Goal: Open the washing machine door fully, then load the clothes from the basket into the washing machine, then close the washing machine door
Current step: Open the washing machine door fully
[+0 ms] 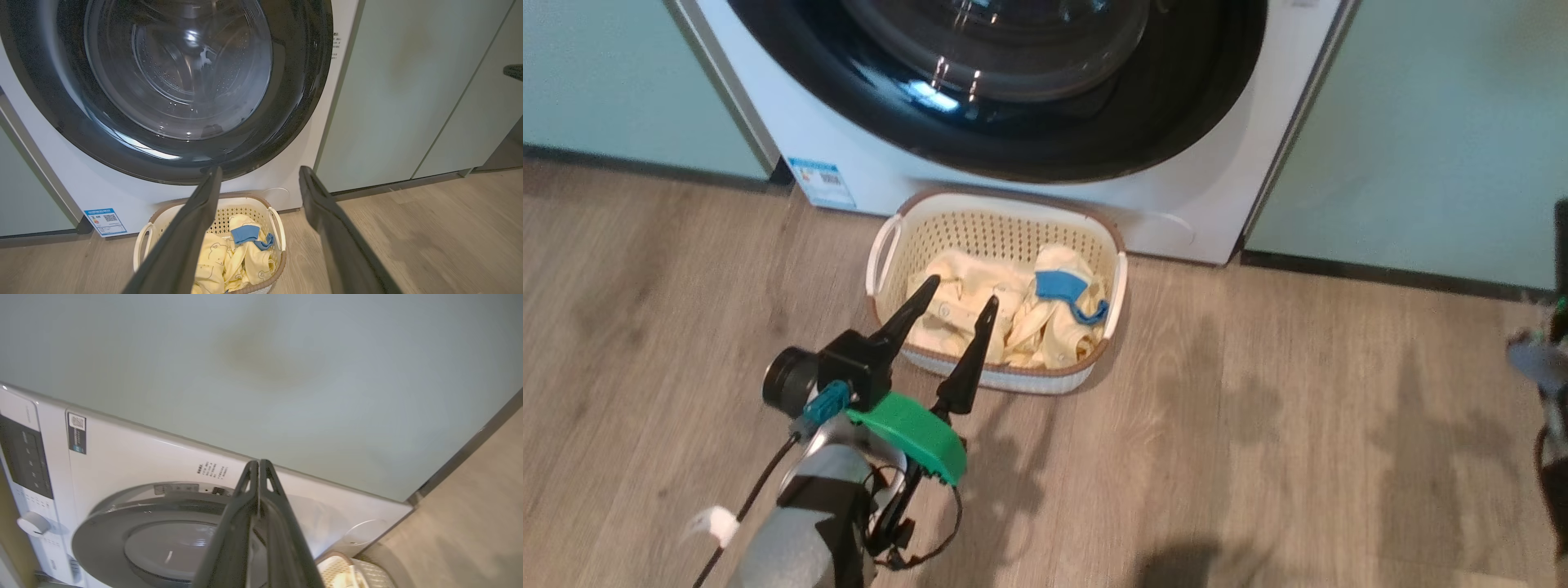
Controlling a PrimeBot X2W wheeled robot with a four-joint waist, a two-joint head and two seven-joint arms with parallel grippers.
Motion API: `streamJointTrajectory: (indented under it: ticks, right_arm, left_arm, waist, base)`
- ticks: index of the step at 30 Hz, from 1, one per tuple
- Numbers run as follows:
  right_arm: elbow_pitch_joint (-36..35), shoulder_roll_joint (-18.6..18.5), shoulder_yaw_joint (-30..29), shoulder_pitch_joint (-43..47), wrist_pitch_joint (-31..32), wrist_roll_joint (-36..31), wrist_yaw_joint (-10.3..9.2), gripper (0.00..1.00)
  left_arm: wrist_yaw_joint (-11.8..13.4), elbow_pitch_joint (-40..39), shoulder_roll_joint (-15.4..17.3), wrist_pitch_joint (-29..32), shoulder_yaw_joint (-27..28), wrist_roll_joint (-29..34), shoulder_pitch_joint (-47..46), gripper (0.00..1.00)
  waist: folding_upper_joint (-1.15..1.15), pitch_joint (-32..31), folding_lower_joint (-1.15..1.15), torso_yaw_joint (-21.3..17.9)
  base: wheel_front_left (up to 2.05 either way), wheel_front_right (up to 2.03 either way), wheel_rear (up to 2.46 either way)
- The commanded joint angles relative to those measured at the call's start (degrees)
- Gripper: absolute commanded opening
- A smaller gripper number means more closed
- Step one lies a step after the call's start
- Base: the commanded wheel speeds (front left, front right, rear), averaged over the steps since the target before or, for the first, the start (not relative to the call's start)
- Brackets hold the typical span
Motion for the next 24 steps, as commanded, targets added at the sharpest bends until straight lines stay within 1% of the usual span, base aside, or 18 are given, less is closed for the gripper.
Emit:
streamJointTrajectory:
  ticks: [1, 5, 11, 17, 20, 21, 24]
  right_arm:
    - [-1.2, -1.0, 0.3, -3.6, 1.4, 1.9, 0.25, 0.00]
    - [2.4, -1.3, -1.6, -9.5, 7.2, 9.5, 0.25, 0.00]
    - [7.9, -1.9, -2.8, -18.0, 15.4, 16.3, 0.25, 0.00]
    - [12.0, -1.6, -2.3, -25.6, 23.1, 20.2, 0.25, 0.00]
    - [14.7, -1.0, -1.9, -30.8, 25.1, 21.1, 0.25, 0.00]
    - [14.7, -1.0, -1.9, -30.8, 25.1, 21.1, 0.25, 0.00]
    - [16.8, -0.7, -1.3, -34.5, 25.6, 20.8, 0.25, 0.00]
  left_arm:
    - [0.0, -2.2, 0.4, -0.6, 1.8, 0.5, -2.7, 1.00]
    - [-0.1, -2.9, 0.0, -0.6, 1.3, 0.5, -4.1, 1.00]
    - [-0.2, -3.5, -0.5, -0.6, 0.4, 0.5, -5.8, 1.00]
    - [-0.3, -3.6, -0.8, -0.6, -0.3, 0.4, -7.2, 1.00]
    - [-0.3, -4.0, -0.9, -0.6, -0.7, 0.4, -7.9, 1.00]
    - [-0.3, -4.0, -0.9, -0.6, -0.7, 0.4, -7.9, 1.00]
    - [-0.4, -4.3, -1.0, -0.6, -1.2, 0.4, -8.5, 1.00]
  waist:
    - [0.00, 1.6, -0.01, 0.9]
    - [0.00, 3.9, -0.01, 2.0]
    - [0.00, 6.7, -0.01, 3.7]
    - [0.00, 8.8, -0.01, 5.3]
    - [0.00, 10.0, -0.01, 6.3]
    - [0.00, 10.0, -0.01, 6.3]
    - [0.00, 11.1, -0.01, 7.2]
  base:
    - [0.00, 0.00, 0.00]
    - [0.00, 0.00, 0.00]
    - [0.00, 0.00, 0.00]
    - [0.00, 0.00, 0.00]
    - [0.00, 0.00, 0.00]
    - [0.00, 0.00, 0.00]
    - [0.00, 0.00, 0.00]
